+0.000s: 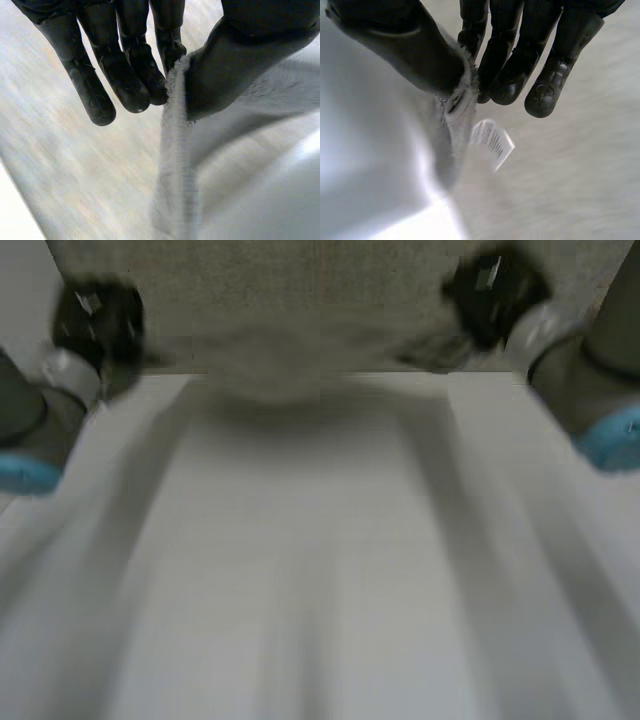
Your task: Fold the towel.
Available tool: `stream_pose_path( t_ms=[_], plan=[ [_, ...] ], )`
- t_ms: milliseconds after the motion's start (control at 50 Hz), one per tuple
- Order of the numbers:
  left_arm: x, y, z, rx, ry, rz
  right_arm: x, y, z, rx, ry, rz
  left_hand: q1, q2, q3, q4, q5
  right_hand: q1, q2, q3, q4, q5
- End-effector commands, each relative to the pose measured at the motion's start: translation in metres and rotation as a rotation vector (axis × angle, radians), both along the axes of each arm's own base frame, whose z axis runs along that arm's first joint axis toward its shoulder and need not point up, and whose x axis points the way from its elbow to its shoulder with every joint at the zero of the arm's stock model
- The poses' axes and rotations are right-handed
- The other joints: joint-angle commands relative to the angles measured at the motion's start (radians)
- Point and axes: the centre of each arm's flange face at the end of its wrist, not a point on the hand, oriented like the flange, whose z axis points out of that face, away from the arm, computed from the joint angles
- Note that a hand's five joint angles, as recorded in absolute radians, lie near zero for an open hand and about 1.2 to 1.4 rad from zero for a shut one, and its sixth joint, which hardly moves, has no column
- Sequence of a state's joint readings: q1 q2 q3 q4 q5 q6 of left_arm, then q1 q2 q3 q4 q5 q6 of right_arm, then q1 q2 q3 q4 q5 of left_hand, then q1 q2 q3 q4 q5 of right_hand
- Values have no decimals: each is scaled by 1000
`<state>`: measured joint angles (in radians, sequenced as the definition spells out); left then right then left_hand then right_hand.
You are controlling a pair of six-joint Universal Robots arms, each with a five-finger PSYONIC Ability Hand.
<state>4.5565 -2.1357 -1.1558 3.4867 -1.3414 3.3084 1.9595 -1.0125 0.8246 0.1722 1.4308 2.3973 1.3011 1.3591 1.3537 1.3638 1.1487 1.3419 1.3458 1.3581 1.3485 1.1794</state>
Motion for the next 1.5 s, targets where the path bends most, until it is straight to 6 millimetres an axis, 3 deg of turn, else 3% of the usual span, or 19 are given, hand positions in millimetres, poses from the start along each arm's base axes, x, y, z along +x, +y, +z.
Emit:
stream_pose_path(
  t_ms=[20, 40, 100, 140, 220, 360, 460, 520, 560, 600, 680, 760, 860, 900, 1020, 1060, 1140, 1260, 1500],
  plan=[
    [0, 45, -100, 270, -72, -126, -10, 24, -103, 272, 102, 94, 95, 37, 43, 32, 73, 54, 50, 38, 48, 42],
    [0, 45, -100, 270, -72, -126, -13, 31, -120, 298, 118, 99, 95, 37, 43, 32, 73, 54, 50, 38, 48, 42],
    [8, 54, -118, 294, -106, -114, -17, 44, -141, 310, 154, 103, 95, 37, 43, 32, 73, 54, 50, 38, 48, 42],
    [23, 56, -124, 299, -139, -79, -20, 49, -142, 306, 164, 102, 95, 37, 43, 32, 73, 54, 50, 38, 48, 42],
    [38, 57, -115, 281, -160, -41, -26, 62, -130, 286, 156, 101, 95, 37, 43, 32, 73, 54, 50, 38, 48, 42],
    [46, 69, -96, 249, -165, -18, -64, 70, -102, 271, 122, -5, 95, 37, 43, 32, 73, 54, 50, 38, 48, 42],
    [46, 101, -55, 177, -162, -68, -93, 82, -74, 270, 94, -81, 95, 37, 43, 32, 73, 54, 50, 38, 48, 42],
    [46, 111, -47, 166, -161, -90, -115, 85, -64, 315, 76, -143, 95, 37, 43, 32, 73, 54, 50, 38, 48, 42],
    [44, 138, -33, 154, -164, -145, -131, 91, -53, 359, 58, -165, 95, 37, 43, 32, 73, 54, 50, 38, 48, 42],
    [42, 151, -30, 155, -165, -169, -131, 91, -53, 359, 58, -165, 95, 37, 43, 32, 73, 54, 50, 38, 48, 42],
    [35, 179, -27, 157, -164, -245, -157, 93, -47, 455, 10, -181, 95, 37, 43, 32, 73, 54, 50, 38, 48, 42],
    [32, 186, -28, 157, -157, -278, -164, 88, -46, 468, -28, -146, 95, 37, 43, 32, 73, 54, 50, 38, 48, 42],
    [30, 171, -38, 172, -149, -284, -161, 75, -60, 496, -57, -112, 95, 37, 43, 32, 73, 54, 50, 38, 48, 42],
    [29, 144, -56, 199, -147, -283, -160, 66, -69, 518, -76, -106, 95, 37, 43, 32, 73, 54, 50, 38, 48, 42],
    [20, 108, -81, 246, -147, -313, -137, 30, -102, 607, -100, -100, 95, 37, 43, 32, 73, 54, 50, 38, 48, 42],
    [12, 82, -96, 258, -149, -334, -132, 20, -110, 619, -87, -121, 95, 37, 43, 32, 73, 54, 50, 38, 48, 42],
    [7, 57, -107, 246, -149, -344, -116, -7, -126, 595, -41, -181, 95, 37, 43, 32, 73, 54, 50, 38, 48, 42],
    [-11, 17, -118, 203, -154, -354, -102, -31, -132, 511, -80, -230, 95, 37, 43, 32, 73, 54, 50, 38, 48, 42],
    [-26, -23, -136, 150, -162, -378, -80, -63, -134, 314, -165, -279, 95, 37, 43, 32, 73, 54, 50, 38, 48, 42]
  ],
)
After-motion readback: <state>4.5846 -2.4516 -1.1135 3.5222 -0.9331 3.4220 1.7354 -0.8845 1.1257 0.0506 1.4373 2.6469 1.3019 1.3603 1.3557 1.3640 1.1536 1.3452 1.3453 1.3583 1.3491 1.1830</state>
